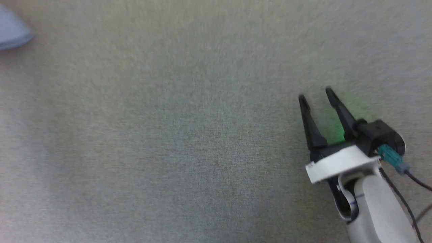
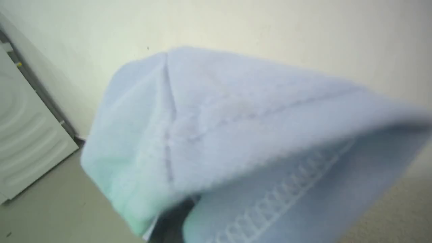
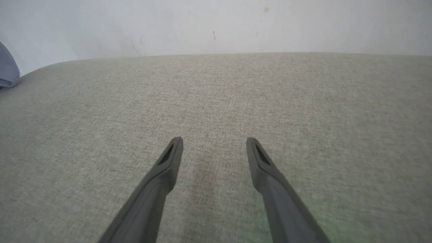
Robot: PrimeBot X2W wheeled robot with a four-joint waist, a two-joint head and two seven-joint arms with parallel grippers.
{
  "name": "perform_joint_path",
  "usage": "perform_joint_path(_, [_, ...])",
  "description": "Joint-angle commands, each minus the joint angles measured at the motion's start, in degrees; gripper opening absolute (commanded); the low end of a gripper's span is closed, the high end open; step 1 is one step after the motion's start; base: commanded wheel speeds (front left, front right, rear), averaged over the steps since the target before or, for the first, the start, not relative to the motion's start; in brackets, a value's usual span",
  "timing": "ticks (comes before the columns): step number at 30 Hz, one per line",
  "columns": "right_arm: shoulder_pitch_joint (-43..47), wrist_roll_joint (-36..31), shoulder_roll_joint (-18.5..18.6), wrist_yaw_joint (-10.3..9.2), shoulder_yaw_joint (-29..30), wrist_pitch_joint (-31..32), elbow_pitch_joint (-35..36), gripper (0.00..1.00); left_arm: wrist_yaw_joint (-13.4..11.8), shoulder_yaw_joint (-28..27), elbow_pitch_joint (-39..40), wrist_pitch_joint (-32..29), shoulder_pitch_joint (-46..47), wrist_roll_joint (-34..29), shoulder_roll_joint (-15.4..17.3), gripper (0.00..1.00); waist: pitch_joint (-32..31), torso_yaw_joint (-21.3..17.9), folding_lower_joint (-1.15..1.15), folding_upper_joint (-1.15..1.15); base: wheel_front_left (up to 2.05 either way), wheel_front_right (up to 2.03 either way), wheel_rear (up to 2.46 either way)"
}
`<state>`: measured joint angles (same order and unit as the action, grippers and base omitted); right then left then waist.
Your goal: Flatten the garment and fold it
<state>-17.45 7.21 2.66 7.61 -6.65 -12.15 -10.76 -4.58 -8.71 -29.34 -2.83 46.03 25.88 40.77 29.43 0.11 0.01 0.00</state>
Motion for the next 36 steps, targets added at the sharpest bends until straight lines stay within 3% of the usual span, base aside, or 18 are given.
perform_joint_path(1, [1.4, 0.8, 0.2, -0.12, 0.6, -0.4, -0.8, 1.00, 0.7, 1.3, 1.6, 2.5, 2.1, -1.7, 0.9, 0.00, -11.8, -1.0, -0.01, 0.00, 0.00, 0.00, 0.00])
perform_joint_path(5, [3.7, 1.7, 0.2, -0.12, 1.8, -0.7, -1.9, 1.00, 2.2, 5.8, 5.6, 4.3, 5.9, -4.3, -0.3, 0.00, -16.5, -2.3, -0.01, 0.00, 0.00, 0.00, 0.00])
perform_joint_path(9, [5.2, 2.6, 0.2, -0.12, 2.7, -0.9, -2.3, 1.00, 3.3, 11.3, 9.7, 2.8, 9.9, -5.4, -4.6, 0.00, -19.7, -4.1, -0.01, 0.00, 0.00, 0.00, 0.00])
perform_joint_path(18, [6.7, 3.6, 0.2, -0.12, 2.9, -0.9, -2.3, 1.00, 5.3, 23.8, 14.5, -0.9, 10.7, -3.3, -21.2, 0.00, -22.6, -9.5, -0.01, 0.00, 0.00, 0.00, 0.00])
perform_joint_path(24, [7.1, 3.9, 0.2, -0.12, 3.1, -0.5, -1.7, 1.00, 6.6, 31.2, 9.7, -3.9, 4.8, -0.5, -30.9, 0.00, -21.5, -13.0, -0.01, 0.00, 0.00, 0.00, 0.00])
perform_joint_path(29, [7.0, 4.3, 0.2, -0.12, 3.0, -0.5, -1.3, 1.00, 7.3, 36.5, -0.3, -12.2, -1.4, 1.4, -34.2, 0.00, -20.4, -15.2, -0.01, 0.00, 0.00, 0.00, 0.00])
perform_joint_path(36, [6.9, 4.3, 0.2, -0.12, 2.6, -0.5, -1.2, 1.00, 8.0, 41.8, -12.8, -26.8, -5.7, 2.2, -34.6, 0.00, -19.6, -16.4, -0.01, 0.00, 0.00, 0.00, 0.00])
